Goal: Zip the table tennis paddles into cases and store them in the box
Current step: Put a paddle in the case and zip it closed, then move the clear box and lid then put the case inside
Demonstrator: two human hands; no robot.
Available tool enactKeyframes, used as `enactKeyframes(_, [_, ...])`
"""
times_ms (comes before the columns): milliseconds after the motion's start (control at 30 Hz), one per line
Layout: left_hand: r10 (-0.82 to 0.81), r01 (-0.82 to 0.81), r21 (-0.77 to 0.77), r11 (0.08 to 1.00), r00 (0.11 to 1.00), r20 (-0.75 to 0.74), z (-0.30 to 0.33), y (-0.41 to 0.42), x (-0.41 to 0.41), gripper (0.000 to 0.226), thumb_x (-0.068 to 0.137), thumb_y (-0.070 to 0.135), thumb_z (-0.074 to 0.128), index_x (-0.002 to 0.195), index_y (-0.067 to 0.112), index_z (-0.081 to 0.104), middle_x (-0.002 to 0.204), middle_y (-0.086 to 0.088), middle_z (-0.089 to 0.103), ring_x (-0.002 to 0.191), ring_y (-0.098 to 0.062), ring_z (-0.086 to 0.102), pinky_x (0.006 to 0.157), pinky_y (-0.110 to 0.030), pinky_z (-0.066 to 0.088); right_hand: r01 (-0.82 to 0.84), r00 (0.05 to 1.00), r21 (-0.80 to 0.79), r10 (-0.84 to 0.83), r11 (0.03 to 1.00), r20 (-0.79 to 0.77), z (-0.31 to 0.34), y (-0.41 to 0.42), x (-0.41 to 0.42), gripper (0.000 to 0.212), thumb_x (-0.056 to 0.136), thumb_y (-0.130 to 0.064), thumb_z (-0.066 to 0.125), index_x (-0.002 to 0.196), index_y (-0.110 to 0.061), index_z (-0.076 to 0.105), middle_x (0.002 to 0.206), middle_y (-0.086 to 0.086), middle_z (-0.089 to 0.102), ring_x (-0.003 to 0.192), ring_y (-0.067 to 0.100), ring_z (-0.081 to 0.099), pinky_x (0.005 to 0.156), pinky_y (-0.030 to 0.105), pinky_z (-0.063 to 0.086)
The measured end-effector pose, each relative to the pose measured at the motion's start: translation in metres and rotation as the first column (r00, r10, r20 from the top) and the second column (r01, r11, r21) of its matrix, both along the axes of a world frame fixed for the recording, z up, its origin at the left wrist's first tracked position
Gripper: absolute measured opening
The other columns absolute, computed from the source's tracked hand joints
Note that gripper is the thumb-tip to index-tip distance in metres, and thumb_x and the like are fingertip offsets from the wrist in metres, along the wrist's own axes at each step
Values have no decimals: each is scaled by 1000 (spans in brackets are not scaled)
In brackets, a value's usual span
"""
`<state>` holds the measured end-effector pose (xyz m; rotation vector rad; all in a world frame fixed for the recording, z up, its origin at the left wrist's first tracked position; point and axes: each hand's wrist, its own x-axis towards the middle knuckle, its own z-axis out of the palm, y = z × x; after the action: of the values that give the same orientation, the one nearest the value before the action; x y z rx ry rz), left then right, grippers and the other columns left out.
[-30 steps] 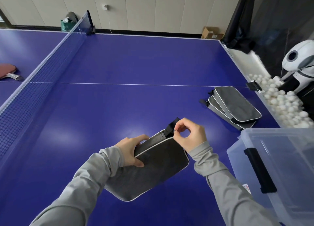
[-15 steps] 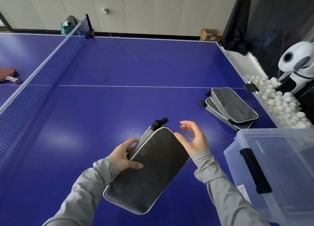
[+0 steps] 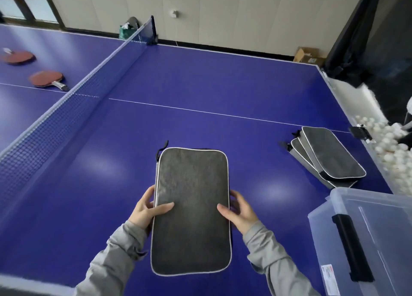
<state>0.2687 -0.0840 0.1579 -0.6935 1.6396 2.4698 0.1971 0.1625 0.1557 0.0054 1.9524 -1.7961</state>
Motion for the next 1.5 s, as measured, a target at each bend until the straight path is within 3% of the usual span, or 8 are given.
enactKeyframes(200, [114,-119,55,991,990,77,-9,-37,38,69,45,12,86,109,16,59,88,-19,72,73,-35,70,59,-39,56,-104,995,47,103,993,16,-3,-55,7,46,76,-5,73,112,-19,50,97,6,67,87,18,64,81,24,51])
enactKeyframes(533, [188,-189,-15,982,958,216,-11,-194,75,60,62,-9,77,115,10,58,88,-18,72,72,-31,70,60,-38,59,-193,980,81,188,978,64,-26,-221,33,47,74,-9,76,113,-16,50,90,-2,62,77,9,61,64,9,50])
enactKeyframes(733, [209,-157,-171,973,913,349,-16,-311,83,67,62,-10,78,124,4,56,117,-21,62,103,-35,60,91,-48,49,-186,975,111,170,976,142,-48,-340,57,53,74,-4,75,120,-7,48,106,13,62,82,14,60,67,11,50])
enactKeyframes(867, [236,-154,-224,962,881,409,-33,-358,87,55,71,-14,69,123,-2,56,114,-23,63,94,-32,62,82,-39,53,-192,968,188,154,963,197,-67,-395,70,57,75,-8,75,124,-4,45,114,11,57,95,17,54,79,15,47])
enactKeyframes(1033, [329,-210,-295,932,832,448,-60,-382,82,58,70,-15,70,124,-1,54,113,-20,62,96,-30,60,90,-38,47,-228,951,321,140,919,275,-87,-429,78,61,77,-19,75,128,-9,44,125,11,56,109,21,54,95,28,43])
enactKeyframes(1167, [337,-158,-380,911,817,467,-75,-392,74,62,69,-10,74,126,-1,51,119,-18,60,101,-28,58,87,-33,44,-255,945,424,132,869,299,-96,-440,81,65,78,-28,73,131,-11,41,130,9,52,123,26,46,101,31,37])
enactKeyframes(1333, [315,-70,-466,882,824,471,-86,-397,79,54,68,0,79,118,6,59,116,-16,65,106,-32,60,100,-47,44,-279,952,520,162,807,260,-101,-444,81,73,77,-37,73,136,-12,38,135,10,46,126,25,43,101,27,33])
enactKeyframes(1500, [283,101,-652,752,842,458,-87,-396,85,57,70,21,81,122,14,58,117,-8,63,106,-23,58,99,-33,42,-314,946,518,214,795,245,-102,-439,79,66,74,-38,75,128,-14,45,126,5,54,116,21,51,92,21,36])
